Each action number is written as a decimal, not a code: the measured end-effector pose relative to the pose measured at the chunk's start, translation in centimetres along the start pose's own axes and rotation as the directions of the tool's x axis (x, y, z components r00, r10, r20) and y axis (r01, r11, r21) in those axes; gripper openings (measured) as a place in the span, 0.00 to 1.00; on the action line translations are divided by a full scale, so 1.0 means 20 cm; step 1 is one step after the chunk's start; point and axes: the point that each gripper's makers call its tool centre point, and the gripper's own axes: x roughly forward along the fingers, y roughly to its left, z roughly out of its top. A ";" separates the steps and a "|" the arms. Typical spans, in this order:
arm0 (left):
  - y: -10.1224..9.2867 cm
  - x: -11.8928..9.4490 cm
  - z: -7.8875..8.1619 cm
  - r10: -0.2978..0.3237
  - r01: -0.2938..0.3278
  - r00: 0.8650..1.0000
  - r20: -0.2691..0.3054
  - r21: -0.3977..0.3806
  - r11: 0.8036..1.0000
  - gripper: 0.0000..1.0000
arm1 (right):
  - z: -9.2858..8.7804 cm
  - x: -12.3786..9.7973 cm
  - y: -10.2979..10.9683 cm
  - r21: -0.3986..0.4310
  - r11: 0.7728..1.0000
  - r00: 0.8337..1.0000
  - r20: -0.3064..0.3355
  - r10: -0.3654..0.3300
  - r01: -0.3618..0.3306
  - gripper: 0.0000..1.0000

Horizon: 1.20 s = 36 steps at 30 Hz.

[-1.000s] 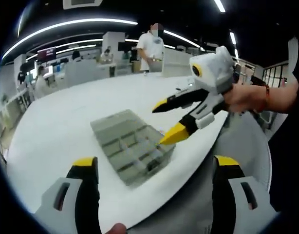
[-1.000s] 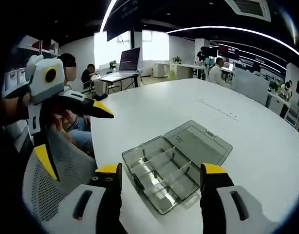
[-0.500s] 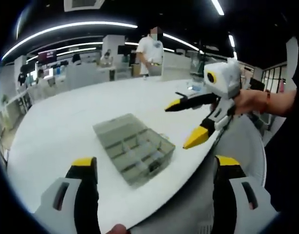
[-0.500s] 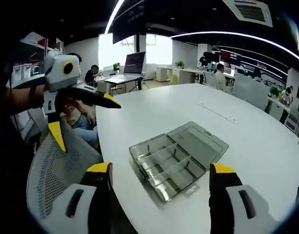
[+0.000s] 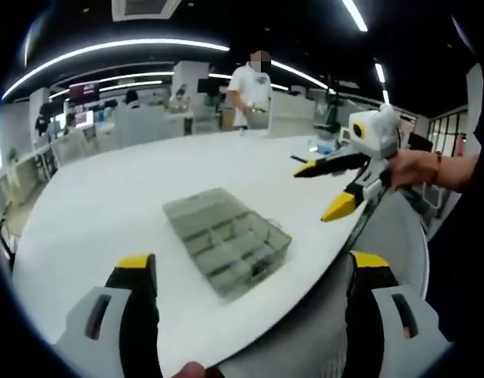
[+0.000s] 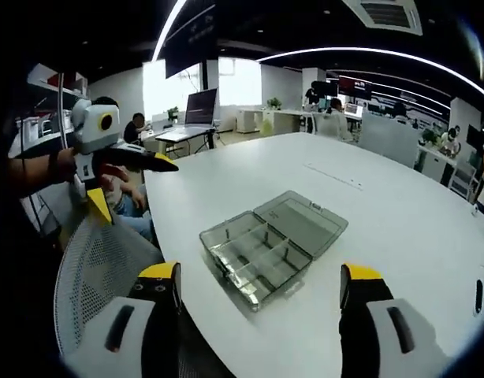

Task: Insert the divider into the dual guide fixture by aligning both edges with the guide slots and pushing it downward to the bottom, including one-sided entry, uneven engagement, binding, and posture correction.

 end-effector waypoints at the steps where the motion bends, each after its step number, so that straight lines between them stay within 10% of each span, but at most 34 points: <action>1: 0.01 -0.01 0.00 0.006 -0.006 1.000 0.003 -0.005 1.000 0.99 | -0.01 -0.01 0.00 -0.008 1.000 1.000 -0.006 0.003 -0.003 0.81; 36: 0.16 -0.01 -0.02 0.022 -0.022 1.000 0.002 -0.012 1.000 0.99 | -0.04 -0.01 -0.03 -0.022 1.000 0.999 -0.047 0.015 -0.016 0.82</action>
